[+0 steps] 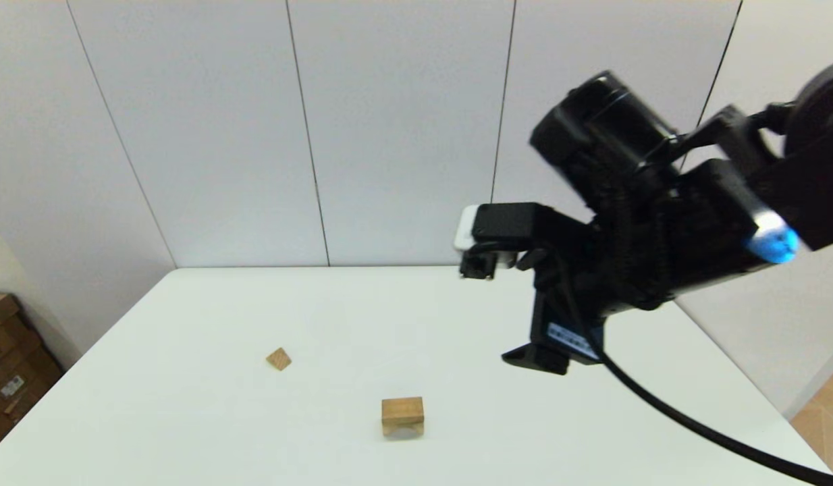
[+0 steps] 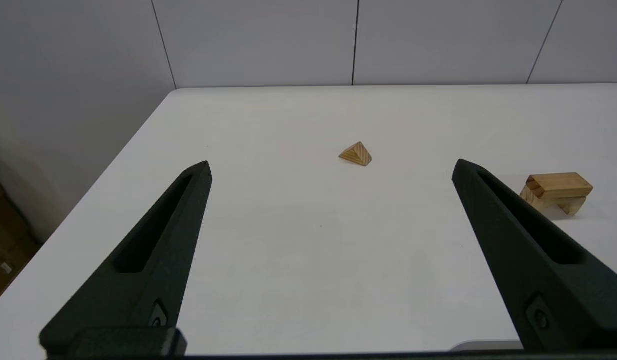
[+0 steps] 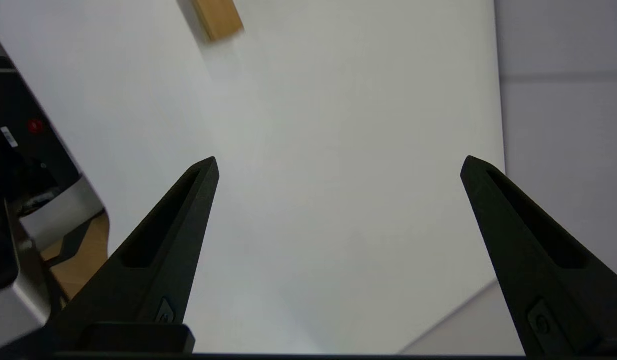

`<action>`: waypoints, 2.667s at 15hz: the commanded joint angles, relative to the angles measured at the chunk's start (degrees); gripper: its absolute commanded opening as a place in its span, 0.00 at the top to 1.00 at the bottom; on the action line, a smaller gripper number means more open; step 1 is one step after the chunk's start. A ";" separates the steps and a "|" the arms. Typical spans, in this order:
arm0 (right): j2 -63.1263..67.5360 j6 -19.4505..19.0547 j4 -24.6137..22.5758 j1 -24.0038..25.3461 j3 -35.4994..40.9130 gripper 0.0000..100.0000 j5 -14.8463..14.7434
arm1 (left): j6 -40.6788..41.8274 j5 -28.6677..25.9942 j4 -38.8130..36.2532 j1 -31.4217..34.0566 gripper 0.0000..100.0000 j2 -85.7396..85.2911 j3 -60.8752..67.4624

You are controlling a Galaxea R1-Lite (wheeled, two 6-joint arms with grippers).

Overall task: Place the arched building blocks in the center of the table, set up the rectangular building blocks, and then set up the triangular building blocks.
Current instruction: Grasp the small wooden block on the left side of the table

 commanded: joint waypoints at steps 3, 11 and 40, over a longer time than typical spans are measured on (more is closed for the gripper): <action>-22.43 0.07 -0.29 -13.03 17.02 0.00 0.30 | -0.06 0.06 -0.06 0.02 0.00 0.00 0.00; -41.50 0.51 -9.34 -24.80 37.58 0.00 1.62 | -0.06 0.06 -0.06 0.02 0.00 0.00 0.00; -85.19 23.45 -37.82 -45.99 67.99 0.00 5.14 | -0.06 -0.03 -0.06 0.02 0.00 0.00 0.00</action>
